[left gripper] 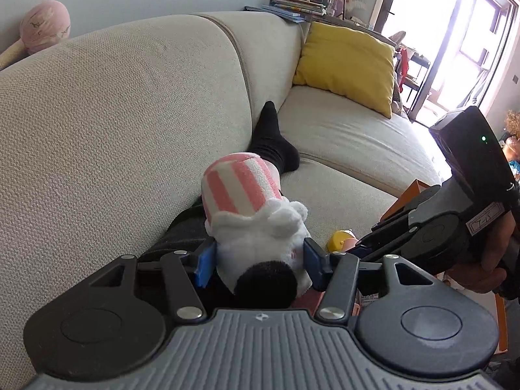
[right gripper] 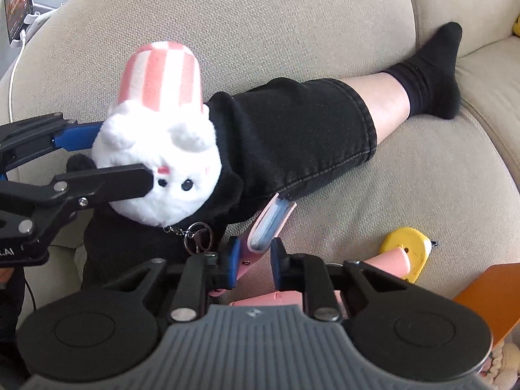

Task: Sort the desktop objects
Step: 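Grasp the pink card wallet with the right tool while the left tool holds the plush, then carry the striped-hat plush and pink card wallet over the orange box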

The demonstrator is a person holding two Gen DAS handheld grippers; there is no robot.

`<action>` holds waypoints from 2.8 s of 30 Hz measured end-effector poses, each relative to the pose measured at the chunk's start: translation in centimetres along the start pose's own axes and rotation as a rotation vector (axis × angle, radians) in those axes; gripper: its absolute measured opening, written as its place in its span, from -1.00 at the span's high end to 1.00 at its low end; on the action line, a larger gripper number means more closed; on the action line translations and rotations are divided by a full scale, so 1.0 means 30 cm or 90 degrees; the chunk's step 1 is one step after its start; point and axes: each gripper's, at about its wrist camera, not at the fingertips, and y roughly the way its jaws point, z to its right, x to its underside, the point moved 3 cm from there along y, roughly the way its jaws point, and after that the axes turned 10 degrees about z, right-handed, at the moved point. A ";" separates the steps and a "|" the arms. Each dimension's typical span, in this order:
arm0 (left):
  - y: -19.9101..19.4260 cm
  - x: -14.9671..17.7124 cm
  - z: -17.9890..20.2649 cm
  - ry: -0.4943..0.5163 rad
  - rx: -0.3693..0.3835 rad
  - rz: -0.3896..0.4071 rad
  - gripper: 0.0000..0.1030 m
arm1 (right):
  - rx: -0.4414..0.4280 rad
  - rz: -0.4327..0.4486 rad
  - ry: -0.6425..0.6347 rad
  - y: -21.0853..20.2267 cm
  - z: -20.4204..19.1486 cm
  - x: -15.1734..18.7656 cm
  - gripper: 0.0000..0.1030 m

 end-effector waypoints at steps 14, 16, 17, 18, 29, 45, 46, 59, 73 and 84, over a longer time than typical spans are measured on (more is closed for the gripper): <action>-0.027 0.043 0.001 0.009 0.014 -0.012 -0.27 | -0.029 -0.017 -0.021 0.045 -0.074 0.054 0.63; -0.031 0.040 -0.001 0.006 0.015 -0.012 -0.27 | -0.029 -0.012 0.001 0.072 -0.066 0.037 0.56; -0.033 0.040 -0.002 0.005 0.015 -0.013 -0.27 | -0.015 -0.017 0.000 0.091 -0.064 0.035 0.53; -0.032 0.038 -0.003 0.004 0.015 -0.013 -0.27 | 0.002 -0.024 -0.004 0.101 -0.065 0.035 0.45; -0.035 0.041 -0.011 -0.003 0.018 -0.012 -0.27 | 0.035 -0.033 0.021 0.163 -0.047 0.012 0.39; -0.147 -0.039 0.151 0.066 0.091 0.047 -0.26 | 0.087 0.151 0.093 -0.288 -0.005 0.086 0.64; -0.154 -0.047 0.175 0.074 0.102 0.051 -0.26 | 0.097 0.168 0.100 -0.338 0.006 0.101 0.64; 0.025 -0.044 0.634 0.210 0.275 -0.009 -0.26 | 0.299 0.222 0.252 -0.738 0.213 0.460 0.64; 0.408 0.170 0.936 0.444 0.193 -0.196 -0.27 | 0.316 0.160 0.329 -0.632 0.405 0.675 0.65; 0.585 0.198 1.019 0.522 0.153 -0.261 -0.28 | 0.290 0.150 0.342 -0.580 0.480 0.681 0.65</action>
